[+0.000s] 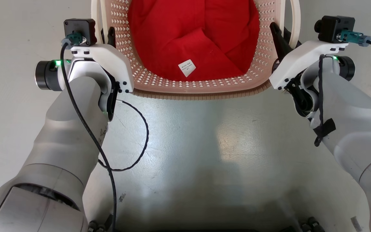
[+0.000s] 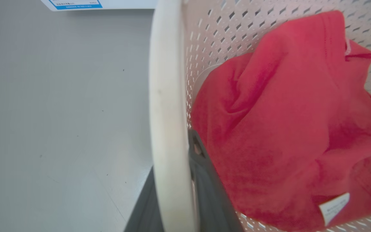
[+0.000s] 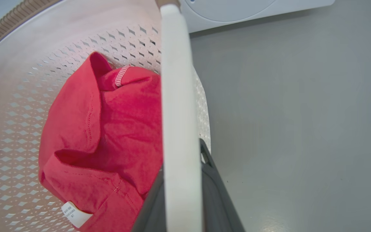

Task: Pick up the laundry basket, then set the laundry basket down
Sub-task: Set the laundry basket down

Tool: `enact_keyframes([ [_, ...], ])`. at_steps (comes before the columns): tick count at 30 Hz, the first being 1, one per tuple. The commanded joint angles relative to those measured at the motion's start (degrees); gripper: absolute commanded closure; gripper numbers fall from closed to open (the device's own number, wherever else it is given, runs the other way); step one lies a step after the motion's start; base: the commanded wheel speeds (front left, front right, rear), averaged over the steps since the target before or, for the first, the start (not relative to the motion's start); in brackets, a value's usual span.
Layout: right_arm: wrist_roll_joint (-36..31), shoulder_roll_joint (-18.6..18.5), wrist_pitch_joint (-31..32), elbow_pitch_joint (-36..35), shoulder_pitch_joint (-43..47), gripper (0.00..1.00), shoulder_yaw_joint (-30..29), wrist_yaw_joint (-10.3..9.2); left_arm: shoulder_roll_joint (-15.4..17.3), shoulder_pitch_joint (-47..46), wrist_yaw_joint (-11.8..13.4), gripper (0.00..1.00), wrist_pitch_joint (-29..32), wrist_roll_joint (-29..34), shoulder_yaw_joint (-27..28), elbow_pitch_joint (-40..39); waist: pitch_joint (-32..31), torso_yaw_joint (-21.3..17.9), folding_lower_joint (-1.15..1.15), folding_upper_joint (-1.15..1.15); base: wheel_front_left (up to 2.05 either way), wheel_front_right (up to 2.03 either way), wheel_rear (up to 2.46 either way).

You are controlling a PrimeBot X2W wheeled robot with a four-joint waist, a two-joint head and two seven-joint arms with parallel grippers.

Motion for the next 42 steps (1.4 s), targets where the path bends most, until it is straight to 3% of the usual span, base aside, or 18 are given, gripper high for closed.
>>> enact_keyframes([
  [1,-0.9,1.0,-0.8,-1.3,2.0,1.00,0.1,0.95,2.4,-0.4,0.9,1.00,-0.6,0.0,0.9,-0.5,0.1,0.0,0.00,0.00,0.00,0.00,0.00],
  [22,-3.9,1.6,-0.8,-0.8,2.8,0.97,-2.9,0.95,2.6,-0.2,0.5,1.00,-0.6,0.6,1.2,-1.6,0.8,0.0,0.00,0.00,0.00,0.00,0.00],
  [23,-3.9,1.6,-0.8,-0.8,2.8,0.88,-2.9,0.95,2.6,-0.2,0.5,0.90,-0.6,0.6,1.2,-1.5,0.8,0.0,0.00,0.00,0.00,0.00,0.00],
  [24,-4.0,1.6,-0.8,-0.7,2.8,0.75,-3.0,0.95,2.6,-0.1,0.5,0.67,-0.6,0.6,1.2,-1.5,0.8,0.0,0.00,0.00,0.00,0.00,0.00],
  [25,-4.0,1.6,-0.8,-0.6,2.8,0.62,-3.1,0.95,2.6,-0.1,0.4,0.56,-0.6,0.6,1.2,-1.4,0.8,0.0,0.00,0.00,0.00,0.00,0.00],
  [26,-4.1,1.7,-0.8,-0.5,2.8,0.28,-3.1,0.95,2.6,-0.1,0.4,0.04,-0.6,0.6,1.2,-1.4,0.7,0.0,0.00,0.00,0.00,0.00,0.00],
  [27,-4.1,1.7,-0.8,-0.4,2.8,0.00,-3.2,0.95,2.6,-0.1,0.4,0.00,-0.6,0.6,1.3,-1.4,0.7,0.0,0.00,0.00,0.00,0.00,0.00],
  [42,-4.9,2.5,-0.8,0.8,3.2,0.00,-4.6,0.95,2.8,0.4,-0.2,0.00,-0.6,0.5,1.3,-0.6,-0.3,-0.3,0.00,0.00,0.00,0.00,0.00],
])
